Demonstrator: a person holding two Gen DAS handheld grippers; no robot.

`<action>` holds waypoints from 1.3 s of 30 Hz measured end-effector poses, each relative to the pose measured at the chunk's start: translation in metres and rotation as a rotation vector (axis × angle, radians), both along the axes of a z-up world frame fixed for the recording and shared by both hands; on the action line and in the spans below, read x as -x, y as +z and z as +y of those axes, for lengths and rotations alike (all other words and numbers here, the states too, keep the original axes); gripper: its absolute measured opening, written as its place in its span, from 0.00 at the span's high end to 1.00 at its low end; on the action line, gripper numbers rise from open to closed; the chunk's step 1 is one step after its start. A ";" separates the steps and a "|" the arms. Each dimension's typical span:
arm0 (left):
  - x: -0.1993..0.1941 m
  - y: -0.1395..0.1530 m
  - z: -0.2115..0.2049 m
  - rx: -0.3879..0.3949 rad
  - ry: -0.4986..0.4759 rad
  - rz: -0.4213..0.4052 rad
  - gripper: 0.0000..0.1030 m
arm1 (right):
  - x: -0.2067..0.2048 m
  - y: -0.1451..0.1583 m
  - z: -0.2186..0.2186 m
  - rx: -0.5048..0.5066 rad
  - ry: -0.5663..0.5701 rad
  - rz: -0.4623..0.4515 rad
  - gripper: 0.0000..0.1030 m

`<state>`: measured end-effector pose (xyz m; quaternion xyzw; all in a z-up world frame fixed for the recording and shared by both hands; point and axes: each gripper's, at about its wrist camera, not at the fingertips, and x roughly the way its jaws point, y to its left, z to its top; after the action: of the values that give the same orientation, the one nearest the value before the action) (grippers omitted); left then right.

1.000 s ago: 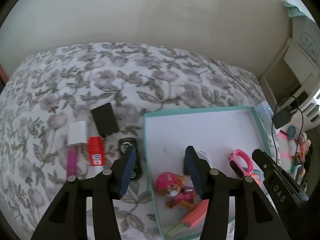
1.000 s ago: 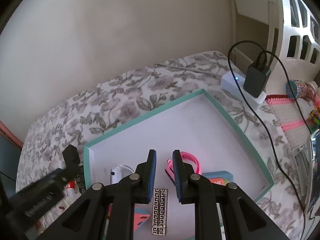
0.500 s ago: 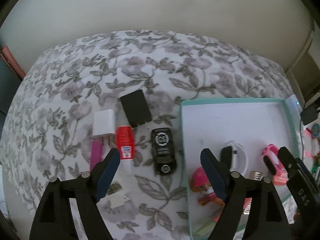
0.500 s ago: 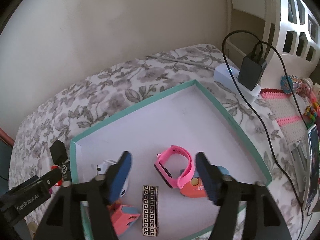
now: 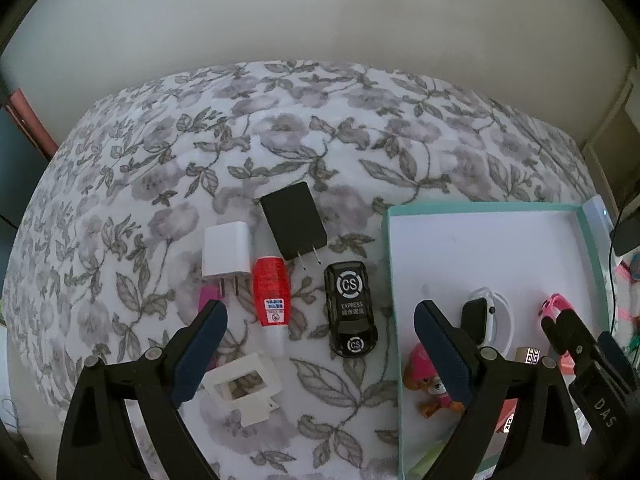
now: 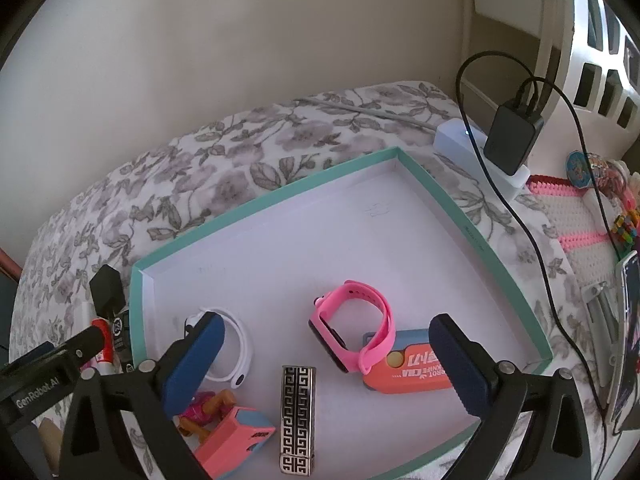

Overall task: Organize rigid objects
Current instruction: 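Open both tools to release the watch and watch band into the tray, then move both open tools back toward the pile of items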

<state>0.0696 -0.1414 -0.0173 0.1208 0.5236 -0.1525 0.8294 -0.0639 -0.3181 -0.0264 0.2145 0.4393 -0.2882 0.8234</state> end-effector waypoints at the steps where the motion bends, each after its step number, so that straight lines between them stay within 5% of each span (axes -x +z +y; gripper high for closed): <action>1: -0.002 0.001 0.003 0.004 0.011 -0.006 0.08 | 0.000 0.000 0.000 -0.003 -0.001 -0.003 0.00; 18: -0.032 0.026 0.071 0.102 0.162 -0.128 0.08 | -0.012 0.009 0.016 0.046 0.069 -0.033 0.00; 23: -0.046 0.029 0.101 0.236 0.223 -0.069 0.08 | -0.019 0.012 0.029 0.031 0.106 -0.076 0.00; 33: -0.057 0.034 0.137 0.279 0.243 -0.085 0.08 | -0.049 0.021 0.084 -0.016 0.280 -0.167 0.00; 39: -0.058 0.037 0.146 0.209 0.234 -0.137 0.08 | -0.068 0.013 0.118 -0.076 0.357 -0.151 0.00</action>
<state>0.1277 0.0049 0.0194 -0.0177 0.4577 -0.1001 0.8833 0.0045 -0.2001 -0.0132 0.1850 0.4180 -0.1038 0.8833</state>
